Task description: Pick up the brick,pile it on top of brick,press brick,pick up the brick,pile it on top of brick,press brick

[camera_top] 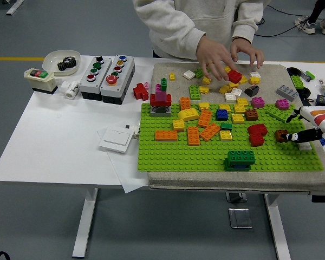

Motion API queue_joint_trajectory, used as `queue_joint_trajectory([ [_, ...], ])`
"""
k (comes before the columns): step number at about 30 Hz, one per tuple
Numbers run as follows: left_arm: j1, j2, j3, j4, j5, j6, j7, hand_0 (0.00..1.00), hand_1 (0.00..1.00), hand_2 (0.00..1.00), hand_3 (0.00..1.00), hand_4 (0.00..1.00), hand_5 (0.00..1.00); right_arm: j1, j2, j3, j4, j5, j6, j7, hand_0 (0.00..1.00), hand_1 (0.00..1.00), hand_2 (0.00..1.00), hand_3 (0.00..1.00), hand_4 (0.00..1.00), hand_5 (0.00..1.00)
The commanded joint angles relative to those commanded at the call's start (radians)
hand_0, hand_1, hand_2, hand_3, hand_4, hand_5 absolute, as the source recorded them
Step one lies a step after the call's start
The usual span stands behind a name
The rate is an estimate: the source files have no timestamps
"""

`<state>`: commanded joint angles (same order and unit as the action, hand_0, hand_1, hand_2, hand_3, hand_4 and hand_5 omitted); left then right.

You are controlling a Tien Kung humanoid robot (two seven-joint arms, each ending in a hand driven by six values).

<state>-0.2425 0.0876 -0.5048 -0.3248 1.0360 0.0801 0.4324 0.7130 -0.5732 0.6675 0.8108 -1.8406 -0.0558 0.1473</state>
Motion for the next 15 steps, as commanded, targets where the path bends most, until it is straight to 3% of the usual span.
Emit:
queue_joint_trajectory([
  [15,-0.003,0.001,0.002,-0.001,-0.004,0.0,0.0,0.654,0.706,0.722,0.585,0.658,0.663,0.002,0.01,-0.01,-0.014,-0.055,-0.003,0.025,0.751,0.709,0.742,0.656,0.846,0.546],
])
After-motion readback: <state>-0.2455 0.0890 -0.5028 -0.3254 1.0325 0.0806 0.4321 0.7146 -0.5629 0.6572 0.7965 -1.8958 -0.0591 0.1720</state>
